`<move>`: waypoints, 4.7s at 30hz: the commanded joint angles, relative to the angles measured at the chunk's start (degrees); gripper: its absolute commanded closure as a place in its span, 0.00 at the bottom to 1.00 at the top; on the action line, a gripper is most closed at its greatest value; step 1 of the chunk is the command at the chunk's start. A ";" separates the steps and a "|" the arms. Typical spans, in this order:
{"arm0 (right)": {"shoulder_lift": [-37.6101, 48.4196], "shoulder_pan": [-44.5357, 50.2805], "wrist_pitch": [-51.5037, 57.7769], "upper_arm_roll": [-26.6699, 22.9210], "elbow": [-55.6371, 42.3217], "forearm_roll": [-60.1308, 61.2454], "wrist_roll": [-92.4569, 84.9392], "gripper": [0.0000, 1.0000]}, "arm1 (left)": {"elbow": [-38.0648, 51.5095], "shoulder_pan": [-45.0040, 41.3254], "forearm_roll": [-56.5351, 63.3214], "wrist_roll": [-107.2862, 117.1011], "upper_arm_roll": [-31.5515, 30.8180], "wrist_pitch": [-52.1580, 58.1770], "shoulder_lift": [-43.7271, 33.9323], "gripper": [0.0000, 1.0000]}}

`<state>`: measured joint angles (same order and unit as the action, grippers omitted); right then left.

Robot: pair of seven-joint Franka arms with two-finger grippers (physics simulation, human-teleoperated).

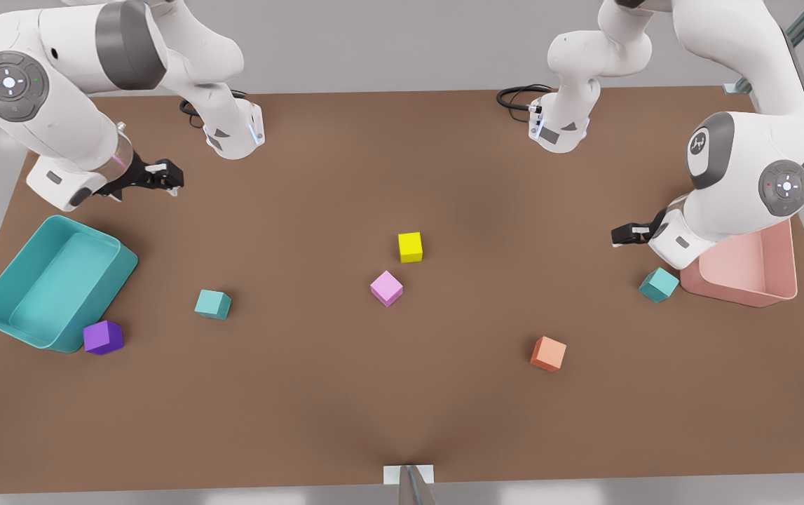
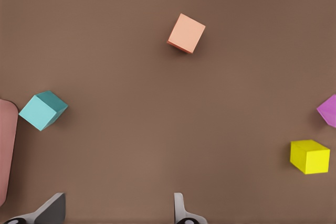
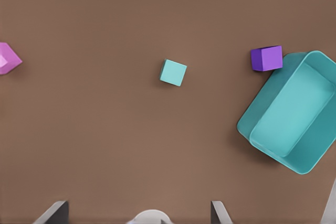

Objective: Stack the two blue cubes on top of each other

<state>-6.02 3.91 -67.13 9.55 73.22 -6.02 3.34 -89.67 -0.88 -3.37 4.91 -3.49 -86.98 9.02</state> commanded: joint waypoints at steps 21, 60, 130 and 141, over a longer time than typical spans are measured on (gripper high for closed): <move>-26.15 -6.28 -53.97 -0.23 22.65 2.24 20.66 0.00 | -0.15 -0.08 -0.05 0.54 -0.02 1.20 -0.06 0.00; -21.93 -12.79 -68.84 0.39 44.99 6.46 11.69 0.52 | 2.49 -0.61 -0.14 0.62 -0.46 6.91 4.42 0.00; -3.12 6.63 3.85 -4.62 0.87 4.00 4.05 0.00 | -29.68 -2.02 -15.35 22.33 25.29 -51.54 20.60 0.48; -3.65 6.63 3.67 -4.62 0.87 4.18 4.05 0.00 | -27.49 -24.87 -14.91 29.27 19.58 -49.08 10.58 0.54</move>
<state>-9.74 10.54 -63.52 4.91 74.15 -1.89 14.13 -117.55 -24.12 -16.99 31.26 17.50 -136.65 19.99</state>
